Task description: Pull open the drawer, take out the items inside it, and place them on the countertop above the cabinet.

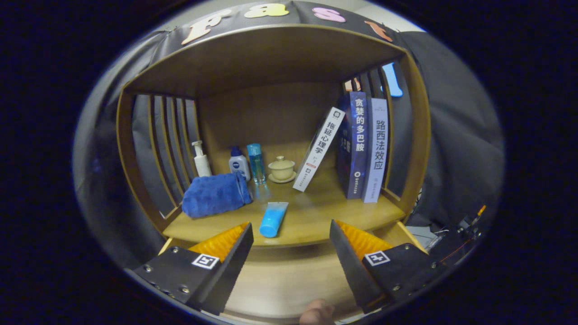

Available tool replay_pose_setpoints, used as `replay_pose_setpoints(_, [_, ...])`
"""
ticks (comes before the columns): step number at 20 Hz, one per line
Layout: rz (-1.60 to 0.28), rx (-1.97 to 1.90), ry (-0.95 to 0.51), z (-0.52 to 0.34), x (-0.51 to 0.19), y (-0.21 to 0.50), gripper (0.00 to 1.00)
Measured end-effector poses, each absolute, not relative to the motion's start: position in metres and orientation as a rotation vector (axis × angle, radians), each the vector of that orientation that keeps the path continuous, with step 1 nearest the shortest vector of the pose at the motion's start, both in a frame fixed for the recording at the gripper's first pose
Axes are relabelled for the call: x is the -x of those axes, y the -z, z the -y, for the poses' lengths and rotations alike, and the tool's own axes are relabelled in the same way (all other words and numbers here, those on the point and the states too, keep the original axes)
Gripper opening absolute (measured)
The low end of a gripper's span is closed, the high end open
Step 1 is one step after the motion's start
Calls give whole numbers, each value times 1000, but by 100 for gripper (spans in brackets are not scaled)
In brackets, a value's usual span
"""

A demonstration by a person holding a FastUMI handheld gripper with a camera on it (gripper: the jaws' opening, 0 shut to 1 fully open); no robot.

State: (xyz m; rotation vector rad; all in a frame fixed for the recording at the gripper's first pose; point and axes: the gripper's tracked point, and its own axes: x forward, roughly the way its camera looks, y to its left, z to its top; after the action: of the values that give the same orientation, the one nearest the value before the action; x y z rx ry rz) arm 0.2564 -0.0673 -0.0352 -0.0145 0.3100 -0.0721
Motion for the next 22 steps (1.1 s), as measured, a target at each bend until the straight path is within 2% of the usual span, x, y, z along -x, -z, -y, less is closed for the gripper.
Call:
replay_pose_setpoints(10, [-230,46,-2,62,-141,22,100])
replay_pose_setpoints(16, [-182,126,26,58,-88,54,100])
replay_pose_setpoints(22, [-226,91,29,54,-57,116,100])
